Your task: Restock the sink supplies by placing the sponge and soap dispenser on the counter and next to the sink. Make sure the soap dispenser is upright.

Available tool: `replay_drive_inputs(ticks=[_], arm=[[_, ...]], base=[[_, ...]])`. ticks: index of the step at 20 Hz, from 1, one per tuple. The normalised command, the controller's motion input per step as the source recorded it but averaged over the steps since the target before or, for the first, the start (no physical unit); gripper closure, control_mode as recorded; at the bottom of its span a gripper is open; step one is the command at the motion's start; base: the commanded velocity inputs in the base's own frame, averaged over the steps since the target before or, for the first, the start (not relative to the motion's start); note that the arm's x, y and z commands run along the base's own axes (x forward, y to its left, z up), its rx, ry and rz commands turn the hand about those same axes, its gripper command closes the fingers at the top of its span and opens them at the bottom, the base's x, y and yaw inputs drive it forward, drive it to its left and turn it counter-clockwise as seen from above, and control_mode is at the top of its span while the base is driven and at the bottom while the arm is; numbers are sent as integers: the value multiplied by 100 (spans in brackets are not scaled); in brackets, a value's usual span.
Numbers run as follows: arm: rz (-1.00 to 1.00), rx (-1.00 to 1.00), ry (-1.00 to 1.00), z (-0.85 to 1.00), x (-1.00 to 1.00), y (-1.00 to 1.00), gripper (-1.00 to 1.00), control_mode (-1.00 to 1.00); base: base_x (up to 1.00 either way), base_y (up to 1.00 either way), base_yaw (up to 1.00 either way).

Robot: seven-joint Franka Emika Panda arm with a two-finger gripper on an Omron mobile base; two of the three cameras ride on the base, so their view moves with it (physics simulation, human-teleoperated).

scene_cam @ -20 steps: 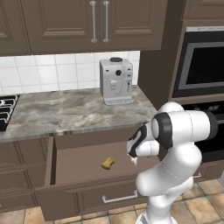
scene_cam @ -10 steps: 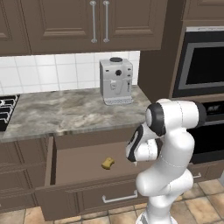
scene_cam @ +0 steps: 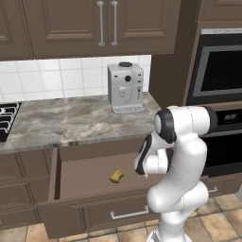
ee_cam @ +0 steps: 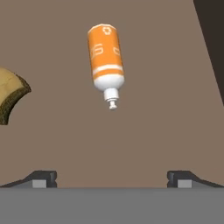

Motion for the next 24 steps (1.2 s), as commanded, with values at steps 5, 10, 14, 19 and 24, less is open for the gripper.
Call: replay_drive_inputs(ticks=[5, 10, 14, 19, 24], arm=[[0, 0, 0, -5, 32, 0, -100, -100], [0, 0, 0, -15, 24, 0, -100, -100], [0, 0, 2, -36, 27, 0, -100, -100], [0, 0, 1, -44, 33, -2, -100, -100], [0, 0, 0, -45, 32, -11, -100, -100]], base=[[0, 0, 0], [0, 0, 0], [0, 0, 0], [0, 0, 0], [0, 0, 0]])
